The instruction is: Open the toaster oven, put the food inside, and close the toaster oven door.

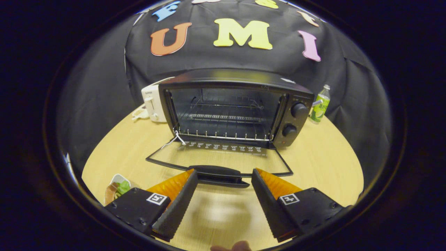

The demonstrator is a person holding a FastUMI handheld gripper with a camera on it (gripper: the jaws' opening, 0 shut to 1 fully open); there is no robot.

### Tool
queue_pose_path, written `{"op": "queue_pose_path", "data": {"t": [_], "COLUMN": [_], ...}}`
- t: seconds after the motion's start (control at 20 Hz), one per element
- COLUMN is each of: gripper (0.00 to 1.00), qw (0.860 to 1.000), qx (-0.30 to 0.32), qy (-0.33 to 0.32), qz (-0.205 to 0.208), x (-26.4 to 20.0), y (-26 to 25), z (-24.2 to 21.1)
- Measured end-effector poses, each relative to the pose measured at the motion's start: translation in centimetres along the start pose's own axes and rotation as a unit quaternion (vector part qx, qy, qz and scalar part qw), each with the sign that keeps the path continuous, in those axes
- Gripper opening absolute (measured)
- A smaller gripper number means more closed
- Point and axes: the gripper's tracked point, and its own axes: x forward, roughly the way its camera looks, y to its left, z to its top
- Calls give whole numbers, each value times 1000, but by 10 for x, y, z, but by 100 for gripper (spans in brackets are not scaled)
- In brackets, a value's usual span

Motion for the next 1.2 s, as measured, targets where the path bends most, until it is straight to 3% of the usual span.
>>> {"op": "queue_pose_path", "data": {"t": [0.15, 0.4, 0.6, 0.75, 0.95, 1.2], "gripper": [100, 100, 100, 100, 100, 100], "qw": [1000, 998, 993, 984, 964, 917], "qx": [-2, -12, -14, 14, 85, 162], "qy": [12, -29, -28, 10, 76, 202], "qz": [11, 47, 110, 175, 241, 304], "x": [-7, -64, -118, -154, -172, -156], "y": [4, -3, 0, 17, 50, 105], "z": [-2, 55, 95, 98, 82, 20]}}
